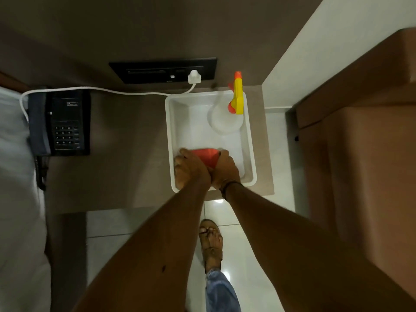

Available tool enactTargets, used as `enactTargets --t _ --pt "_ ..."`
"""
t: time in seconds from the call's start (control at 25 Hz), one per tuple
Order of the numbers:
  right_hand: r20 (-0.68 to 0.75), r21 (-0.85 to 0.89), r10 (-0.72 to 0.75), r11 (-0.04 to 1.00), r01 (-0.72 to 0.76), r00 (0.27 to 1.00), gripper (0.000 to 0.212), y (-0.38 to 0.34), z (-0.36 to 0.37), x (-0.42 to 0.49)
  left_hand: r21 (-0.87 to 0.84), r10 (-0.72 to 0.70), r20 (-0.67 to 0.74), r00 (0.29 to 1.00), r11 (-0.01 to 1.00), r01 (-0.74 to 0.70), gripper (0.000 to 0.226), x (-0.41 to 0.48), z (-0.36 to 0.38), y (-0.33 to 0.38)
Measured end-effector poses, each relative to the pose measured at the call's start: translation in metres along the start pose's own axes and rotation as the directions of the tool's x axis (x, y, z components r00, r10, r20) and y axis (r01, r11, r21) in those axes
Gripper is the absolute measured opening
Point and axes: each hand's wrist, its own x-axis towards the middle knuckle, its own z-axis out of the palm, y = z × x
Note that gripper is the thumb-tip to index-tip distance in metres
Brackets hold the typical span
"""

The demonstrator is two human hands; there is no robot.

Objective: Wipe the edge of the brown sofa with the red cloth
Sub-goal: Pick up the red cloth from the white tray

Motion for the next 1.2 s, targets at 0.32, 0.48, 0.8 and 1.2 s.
enactTargets --t 0.32,0.48,0.8,1.2 --pt "-0.047 0.208 -0.028 0.977 0.037 0.999 0.033 0.002 -0.013 0.004 -0.219 0.023 0.006 1.0 0.975 -0.021 0.053 0.008 -0.003 -0.003" --pt "-0.027 0.454 -0.086 0.887 0.089 0.996 0.033 0.007 -0.037 -0.029 -0.541 0.082 -0.005 0.997 0.838 -0.072 0.058 -0.019 -0.026 -0.016" --pt "0.125 0.738 -0.152 0.674 0.01 0.98 0.049 0.078 -0.07 -0.182 -0.904 0.364 0.4 0.841 0.308 0.296 0.038 -0.175 -0.037 -0.083" --pt "0.127 0.749 -0.038 0.659 -0.071 0.991 0.042 0.31 -0.071 -0.325 -0.792 0.32 0.602 0.731 0.358 0.495 0.07 -0.366 0.116 -0.172"
